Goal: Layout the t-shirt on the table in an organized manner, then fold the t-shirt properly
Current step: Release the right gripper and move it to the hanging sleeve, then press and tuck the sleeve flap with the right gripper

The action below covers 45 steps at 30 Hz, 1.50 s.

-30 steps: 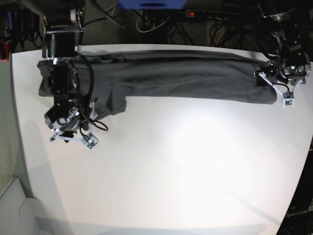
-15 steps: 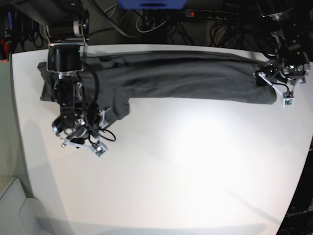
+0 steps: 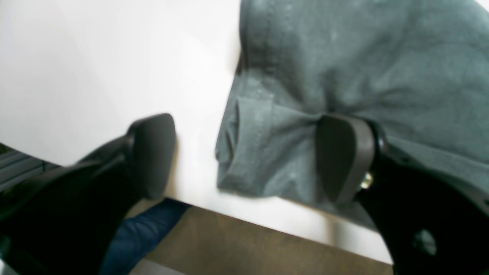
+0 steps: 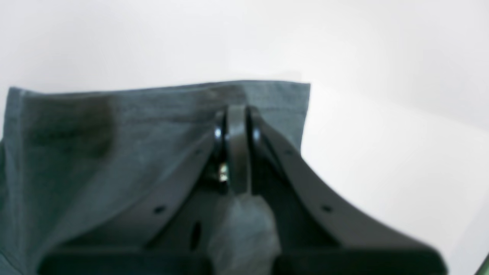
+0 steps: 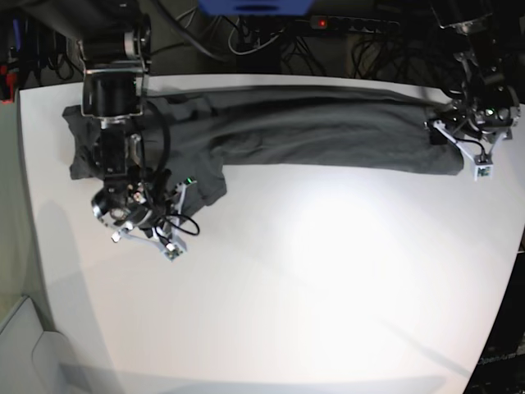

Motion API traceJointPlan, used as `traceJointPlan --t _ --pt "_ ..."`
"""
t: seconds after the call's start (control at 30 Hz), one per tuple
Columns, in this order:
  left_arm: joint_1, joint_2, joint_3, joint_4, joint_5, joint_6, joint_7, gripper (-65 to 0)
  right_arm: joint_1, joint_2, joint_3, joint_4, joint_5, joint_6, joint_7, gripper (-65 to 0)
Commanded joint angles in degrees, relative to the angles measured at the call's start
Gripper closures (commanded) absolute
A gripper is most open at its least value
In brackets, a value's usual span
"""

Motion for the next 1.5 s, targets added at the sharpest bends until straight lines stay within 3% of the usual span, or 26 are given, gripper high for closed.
traceJointPlan --t 0.0,0.1,0.33,0.4,0.7,0.77,0.97,1.07,1.17,1.47 --pt "0.06 -0.30 0.04 0.16 0.83 -0.03 1.08 -56.7 -2.62 0.29 -0.12 1.22 -3.02 1.46 -7.45 0.0" --pt "0.06 -0.30 0.04 0.16 0.83 -0.03 1.25 -56.7 -4.47 0.29 -0.12 8.87 -3.02 1.46 -8.06 0.0" --pt "0.06 -0.30 0.04 0.16 0.48 -0.03 1.08 -56.7 -4.56 -0.76 1.20 20.48 -2.84 1.46 -15.10 0.0" --pt "0.06 -0.30 0.04 0.16 0.48 -0.03 1.08 -56.7 -4.38 -2.26 2.43 22.32 -2.84 1.46 -16.50 0.0" --pt "0.42 -0.57 0.04 0.16 0.48 -0.03 0.99 -56.7 -4.38 -3.57 2.96 26.54 -2.84 1.46 -23.89 -0.9" --pt "0.42 -0.57 0.04 0.16 0.48 -0.03 0.99 -56.7 -4.38 -3.93 2.87 26.54 -2.93 1.46 -24.15 -5.9" --pt "0.50 -0.65 0.04 0.16 0.48 -0.03 0.99 -56.7 -4.38 -3.93 3.22 26.54 -2.93 1.46 -24.15 -35.2" --pt "0.50 -0.57 0.04 0.25 0.48 -0.03 0.99 -56.7 -4.38 -3.93 3.40 25.93 -2.93 1.46 -24.15 -45.3" --pt "0.50 -0.39 0.04 0.86 0.48 -0.03 1.08 -56.7 -2.45 -4.81 4.89 21.27 -2.93 1.46 -24.15 -48.5" --pt "0.59 -0.39 0.04 3.85 0.83 -0.03 1.61 -56.7 2.83 -5.51 15.18 5.79 -2.93 1.46 -24.15 -48.5"
